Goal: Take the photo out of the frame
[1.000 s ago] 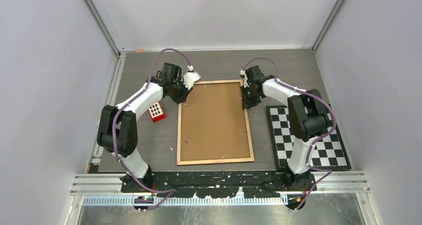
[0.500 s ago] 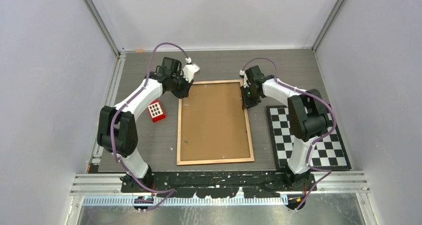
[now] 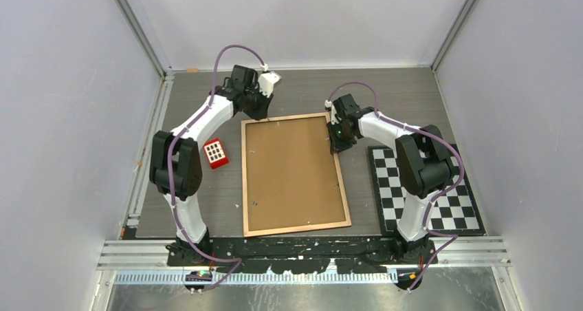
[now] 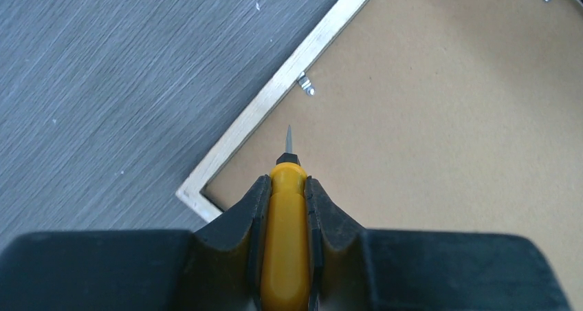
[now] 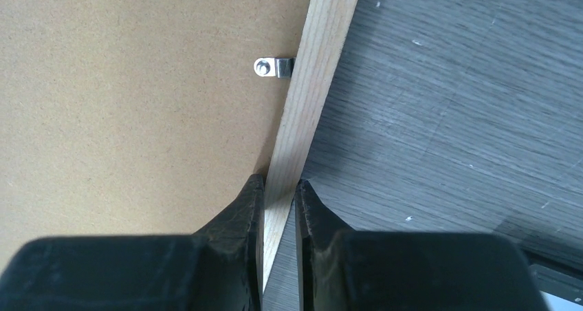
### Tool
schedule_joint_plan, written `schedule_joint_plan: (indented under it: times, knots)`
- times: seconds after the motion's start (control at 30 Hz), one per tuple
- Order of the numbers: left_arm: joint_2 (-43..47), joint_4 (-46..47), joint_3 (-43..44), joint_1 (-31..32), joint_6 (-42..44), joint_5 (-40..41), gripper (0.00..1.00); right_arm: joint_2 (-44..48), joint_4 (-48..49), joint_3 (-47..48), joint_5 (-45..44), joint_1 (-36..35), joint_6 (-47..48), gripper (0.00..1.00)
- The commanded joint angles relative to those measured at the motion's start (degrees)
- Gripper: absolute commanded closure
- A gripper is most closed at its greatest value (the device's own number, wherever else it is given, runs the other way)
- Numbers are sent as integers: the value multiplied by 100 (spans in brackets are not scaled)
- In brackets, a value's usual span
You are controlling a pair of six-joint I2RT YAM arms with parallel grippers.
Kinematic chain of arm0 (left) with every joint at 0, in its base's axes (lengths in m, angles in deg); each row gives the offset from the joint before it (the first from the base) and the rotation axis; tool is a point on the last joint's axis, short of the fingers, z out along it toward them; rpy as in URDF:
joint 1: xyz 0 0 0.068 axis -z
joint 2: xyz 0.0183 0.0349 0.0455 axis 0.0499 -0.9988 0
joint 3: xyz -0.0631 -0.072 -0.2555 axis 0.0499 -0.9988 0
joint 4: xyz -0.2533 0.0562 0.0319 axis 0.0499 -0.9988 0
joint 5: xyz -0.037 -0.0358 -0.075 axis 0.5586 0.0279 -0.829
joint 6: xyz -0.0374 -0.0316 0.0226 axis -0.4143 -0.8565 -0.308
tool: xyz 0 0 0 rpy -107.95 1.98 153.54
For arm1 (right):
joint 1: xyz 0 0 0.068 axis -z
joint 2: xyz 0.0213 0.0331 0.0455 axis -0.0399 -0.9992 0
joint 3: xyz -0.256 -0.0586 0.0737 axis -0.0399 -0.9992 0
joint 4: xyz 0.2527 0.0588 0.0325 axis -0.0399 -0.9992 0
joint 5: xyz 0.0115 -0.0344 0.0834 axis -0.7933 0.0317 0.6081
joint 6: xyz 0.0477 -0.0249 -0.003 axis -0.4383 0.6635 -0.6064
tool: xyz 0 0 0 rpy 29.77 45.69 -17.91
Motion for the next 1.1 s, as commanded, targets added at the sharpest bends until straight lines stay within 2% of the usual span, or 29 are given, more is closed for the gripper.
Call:
schedule_joint_plan:
  times: [0.0, 0.3, 0.4, 0.53, 0.63, 0.9, 1.07]
  knots:
    - [-263, 300, 388, 136, -157, 45, 100, -273, -729, -374, 171, -183, 221, 99]
    - [-498, 337, 421, 199, -146, 79, 100, -362, -738, -291, 21, -190, 127, 100]
    - [-458, 289, 491, 194, -221, 38, 100, -438, -797, -46, -191, -182, 400, 99]
    - [-314, 171, 535, 129, -298, -74, 100, -650, -896, 616, -773, -3, 1388, 99]
    - [-189, 78, 549, -16, -470, -138, 100, -882, -1006, 1245, -808, 269, 2244, 99]
    - [410, -111, 263, -514, -813, -303, 100, -1635, -1634, 2911, 204, 424, 4483, 99]
    - [844, -155, -192, -792, -798, -313, 100, -2216, -1751, 4051, 657, 245, 5023, 100]
